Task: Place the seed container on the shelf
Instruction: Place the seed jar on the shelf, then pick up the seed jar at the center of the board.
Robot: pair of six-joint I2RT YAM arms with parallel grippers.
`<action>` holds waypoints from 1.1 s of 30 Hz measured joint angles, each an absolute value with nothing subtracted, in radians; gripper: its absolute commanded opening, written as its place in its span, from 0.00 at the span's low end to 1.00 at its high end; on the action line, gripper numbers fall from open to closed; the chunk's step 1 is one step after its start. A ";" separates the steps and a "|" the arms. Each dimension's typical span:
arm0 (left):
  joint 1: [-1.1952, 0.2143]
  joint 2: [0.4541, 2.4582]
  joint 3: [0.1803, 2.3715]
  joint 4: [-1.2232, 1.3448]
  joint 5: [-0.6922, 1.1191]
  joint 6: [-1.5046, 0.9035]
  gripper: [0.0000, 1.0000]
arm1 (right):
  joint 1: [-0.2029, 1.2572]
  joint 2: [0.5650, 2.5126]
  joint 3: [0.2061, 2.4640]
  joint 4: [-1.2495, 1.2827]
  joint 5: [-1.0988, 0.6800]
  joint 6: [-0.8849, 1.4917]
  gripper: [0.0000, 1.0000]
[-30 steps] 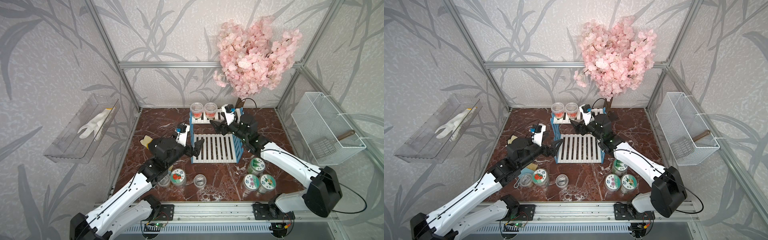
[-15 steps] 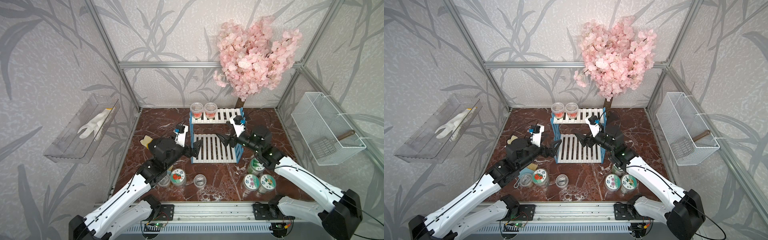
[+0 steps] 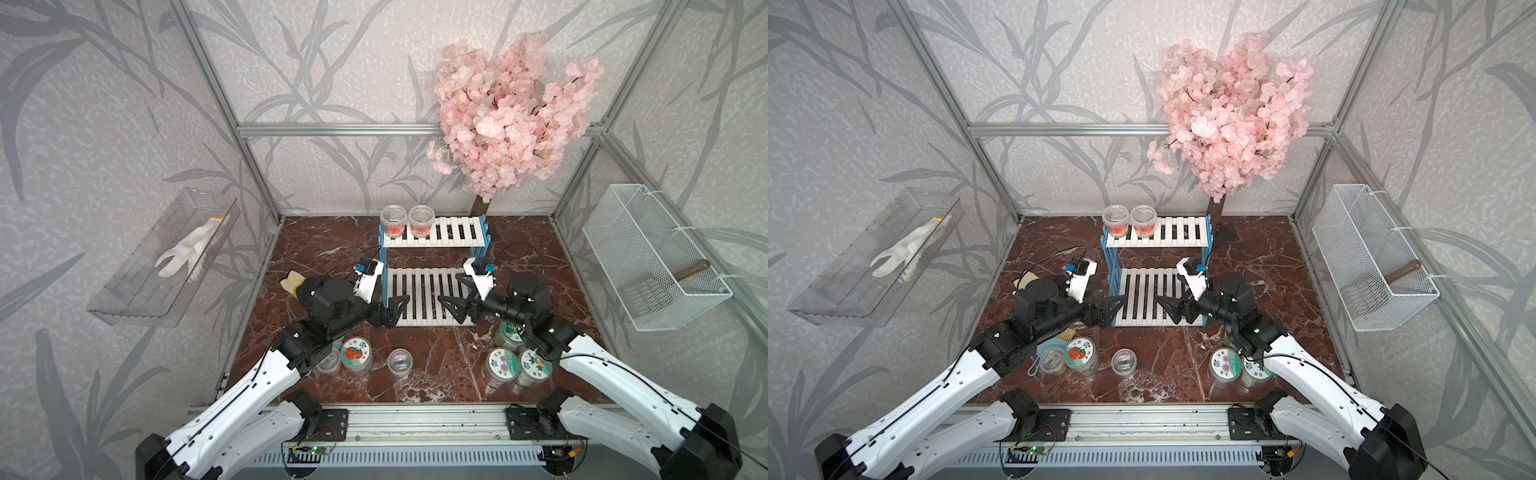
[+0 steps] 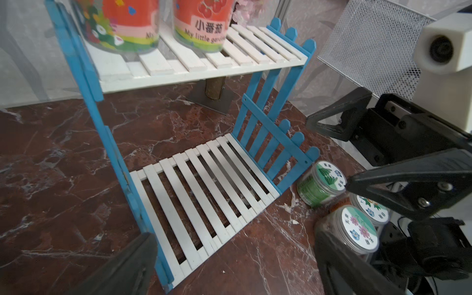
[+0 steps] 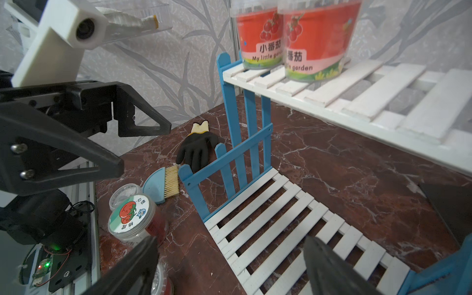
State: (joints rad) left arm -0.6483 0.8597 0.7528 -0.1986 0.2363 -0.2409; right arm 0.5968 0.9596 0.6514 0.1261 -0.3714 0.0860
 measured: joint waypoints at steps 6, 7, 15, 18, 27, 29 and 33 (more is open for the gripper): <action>-0.852 0.912 0.751 -0.262 0.136 -0.241 0.98 | 0.625 0.933 0.579 0.118 -0.369 0.085 0.92; -0.892 0.919 0.750 -0.268 0.115 -0.247 0.98 | 0.632 0.933 0.575 0.110 -0.363 0.086 0.92; -1.073 0.998 0.760 -0.417 -0.116 -0.373 0.98 | 0.654 0.933 0.563 0.044 -0.310 0.113 0.92; -1.127 1.052 0.779 -0.480 -0.164 -0.423 0.98 | 0.656 0.931 0.540 0.037 -0.305 0.132 0.92; -1.150 1.163 0.834 -0.631 -0.245 -0.518 1.00 | 0.661 0.891 0.436 0.051 -0.263 0.193 0.92; -1.150 1.174 0.837 -0.644 -0.244 -0.537 1.00 | 0.661 0.891 0.431 0.056 -0.255 0.205 0.92; -1.150 1.190 0.838 -0.676 -0.226 -0.574 1.00 | 0.661 0.891 0.421 0.076 -0.242 0.221 0.92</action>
